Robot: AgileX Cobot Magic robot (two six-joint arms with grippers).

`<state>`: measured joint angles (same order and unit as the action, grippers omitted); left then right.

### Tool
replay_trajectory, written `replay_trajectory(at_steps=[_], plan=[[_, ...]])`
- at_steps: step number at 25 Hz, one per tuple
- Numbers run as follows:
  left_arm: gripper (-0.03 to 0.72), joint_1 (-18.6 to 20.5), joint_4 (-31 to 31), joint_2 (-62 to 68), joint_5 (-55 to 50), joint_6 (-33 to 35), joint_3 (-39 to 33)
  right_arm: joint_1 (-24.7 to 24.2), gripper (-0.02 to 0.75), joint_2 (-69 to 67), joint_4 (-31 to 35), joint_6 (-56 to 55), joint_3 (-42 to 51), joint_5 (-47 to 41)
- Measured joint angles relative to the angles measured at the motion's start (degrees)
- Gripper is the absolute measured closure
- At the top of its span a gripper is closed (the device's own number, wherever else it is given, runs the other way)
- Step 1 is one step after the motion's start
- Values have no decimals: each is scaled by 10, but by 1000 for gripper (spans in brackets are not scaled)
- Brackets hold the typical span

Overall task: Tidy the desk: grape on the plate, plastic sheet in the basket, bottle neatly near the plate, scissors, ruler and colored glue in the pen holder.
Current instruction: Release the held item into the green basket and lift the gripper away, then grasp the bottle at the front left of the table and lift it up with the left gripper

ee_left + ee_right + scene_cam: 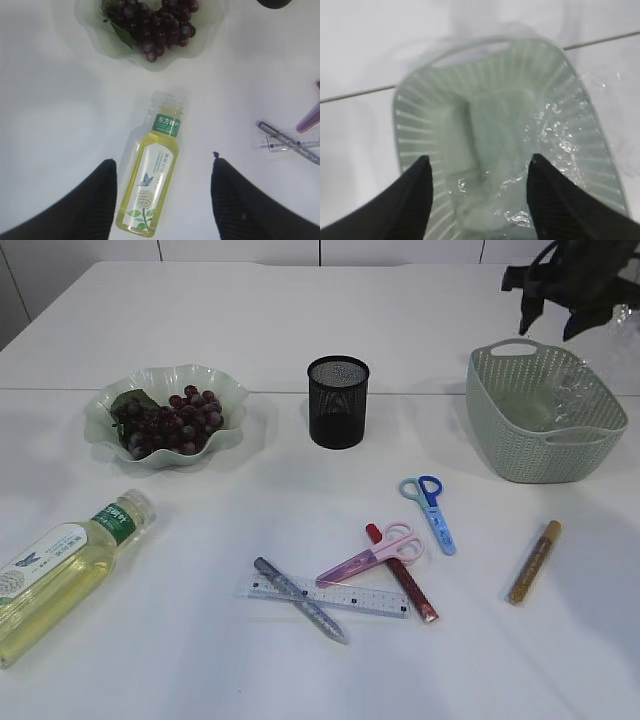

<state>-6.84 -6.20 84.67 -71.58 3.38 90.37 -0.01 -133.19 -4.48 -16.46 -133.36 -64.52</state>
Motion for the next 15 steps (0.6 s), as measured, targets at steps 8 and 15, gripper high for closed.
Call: replay_trajectory(at_steps=[8,15], plan=[[254,0,0,0,0,0,0,0,284,19,25,25,-46,-64],[254,0,0,0,0,0,0,0,283,33,72,56,-46,-72]])
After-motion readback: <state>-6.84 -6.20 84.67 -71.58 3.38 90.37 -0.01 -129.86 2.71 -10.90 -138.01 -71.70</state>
